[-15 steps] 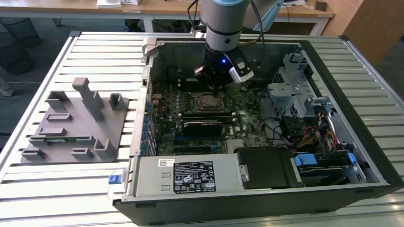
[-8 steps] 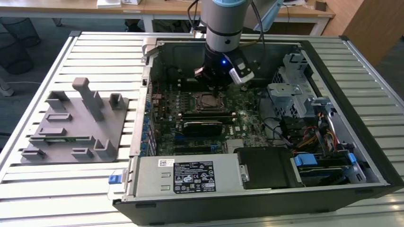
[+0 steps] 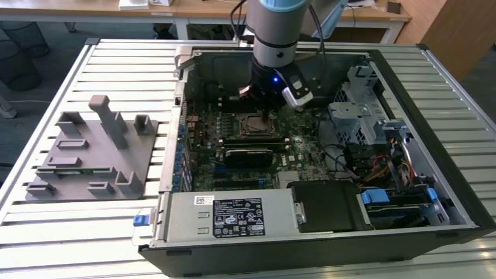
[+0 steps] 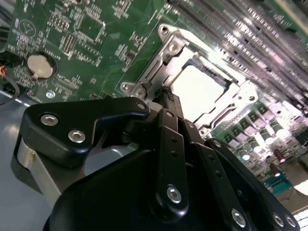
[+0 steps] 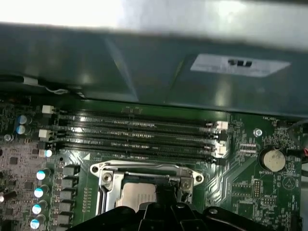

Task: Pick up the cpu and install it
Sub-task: 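Install the second cpu locking lever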

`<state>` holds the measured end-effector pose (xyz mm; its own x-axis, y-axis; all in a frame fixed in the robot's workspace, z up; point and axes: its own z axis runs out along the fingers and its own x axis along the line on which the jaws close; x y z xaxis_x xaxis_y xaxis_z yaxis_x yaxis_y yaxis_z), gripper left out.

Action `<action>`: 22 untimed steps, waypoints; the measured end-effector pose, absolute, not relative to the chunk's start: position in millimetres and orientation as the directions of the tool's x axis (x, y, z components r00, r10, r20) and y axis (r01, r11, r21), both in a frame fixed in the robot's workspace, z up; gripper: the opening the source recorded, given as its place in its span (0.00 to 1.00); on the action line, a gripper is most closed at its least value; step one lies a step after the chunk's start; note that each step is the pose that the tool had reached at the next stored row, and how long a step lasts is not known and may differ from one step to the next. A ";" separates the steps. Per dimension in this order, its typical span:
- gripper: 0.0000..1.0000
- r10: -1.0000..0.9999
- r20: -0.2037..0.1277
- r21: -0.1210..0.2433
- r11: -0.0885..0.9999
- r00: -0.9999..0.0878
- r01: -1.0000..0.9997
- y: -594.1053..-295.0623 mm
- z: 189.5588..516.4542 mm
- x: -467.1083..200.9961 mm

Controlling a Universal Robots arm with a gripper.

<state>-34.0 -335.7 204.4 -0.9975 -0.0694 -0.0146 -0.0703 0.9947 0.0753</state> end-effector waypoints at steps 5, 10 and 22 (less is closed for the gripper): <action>0.11 -0.069 -0.014 0.075 0.995 -0.997 -0.070 -339.2 205.1 -34.1; 0.11 -0.069 -0.014 0.074 0.995 -0.997 -0.070 -339.4 215.7 -34.0; 0.11 -0.070 -0.012 0.047 0.996 -0.997 -0.070 -340.3 240.4 -34.0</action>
<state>-34.0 -340.3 240.4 -0.9975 -0.0698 -0.0125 -0.0704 0.9964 0.0472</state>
